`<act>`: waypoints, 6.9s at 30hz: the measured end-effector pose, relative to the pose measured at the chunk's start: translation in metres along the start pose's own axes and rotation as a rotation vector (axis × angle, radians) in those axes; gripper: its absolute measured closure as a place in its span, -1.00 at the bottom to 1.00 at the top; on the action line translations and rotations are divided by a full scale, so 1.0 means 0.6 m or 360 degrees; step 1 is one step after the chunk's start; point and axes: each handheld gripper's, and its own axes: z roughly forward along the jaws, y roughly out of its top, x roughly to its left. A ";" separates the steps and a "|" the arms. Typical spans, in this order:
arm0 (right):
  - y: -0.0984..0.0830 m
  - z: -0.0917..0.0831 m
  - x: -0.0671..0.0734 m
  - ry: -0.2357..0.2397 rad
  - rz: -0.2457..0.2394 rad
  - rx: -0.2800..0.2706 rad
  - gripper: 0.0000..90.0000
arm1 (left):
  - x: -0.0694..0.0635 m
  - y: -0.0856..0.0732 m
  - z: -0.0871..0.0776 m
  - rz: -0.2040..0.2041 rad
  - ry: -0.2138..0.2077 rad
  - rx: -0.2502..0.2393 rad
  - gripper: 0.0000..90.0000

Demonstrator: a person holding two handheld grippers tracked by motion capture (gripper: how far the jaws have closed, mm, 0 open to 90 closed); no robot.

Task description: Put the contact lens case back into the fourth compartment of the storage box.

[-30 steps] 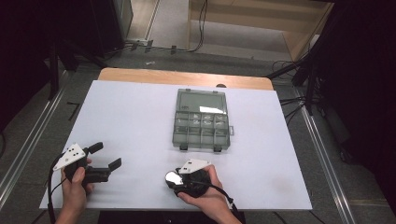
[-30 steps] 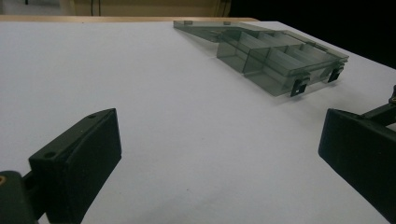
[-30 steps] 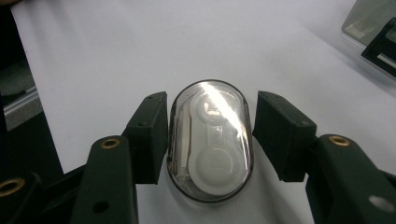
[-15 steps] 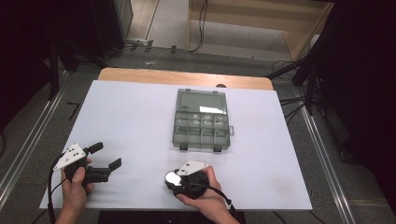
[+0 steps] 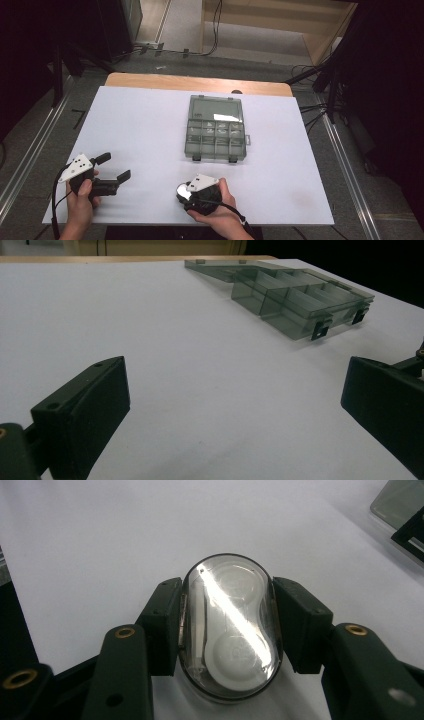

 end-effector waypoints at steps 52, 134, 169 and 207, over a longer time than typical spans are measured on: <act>0.008 -0.047 -0.042 0.0077 0.0122 -0.0178 0.05 | -0.003 0.000 0.002 0.0036 -0.0019 -0.0001 -1.00; 0.001 -0.114 -0.132 -0.0025 0.0300 -0.0284 0.05 | -0.005 0.000 0.003 0.0053 -0.0018 0.0000 -1.00; -0.008 -0.132 -0.163 -0.0074 0.0360 -0.0307 0.05 | -0.005 0.000 0.001 0.0052 -0.0017 -0.0004 -1.00; -0.002 -0.148 -0.236 -0.0192 0.0462 -0.0307 0.05 | -0.004 0.000 0.002 0.0033 -0.0022 -0.0018 -1.00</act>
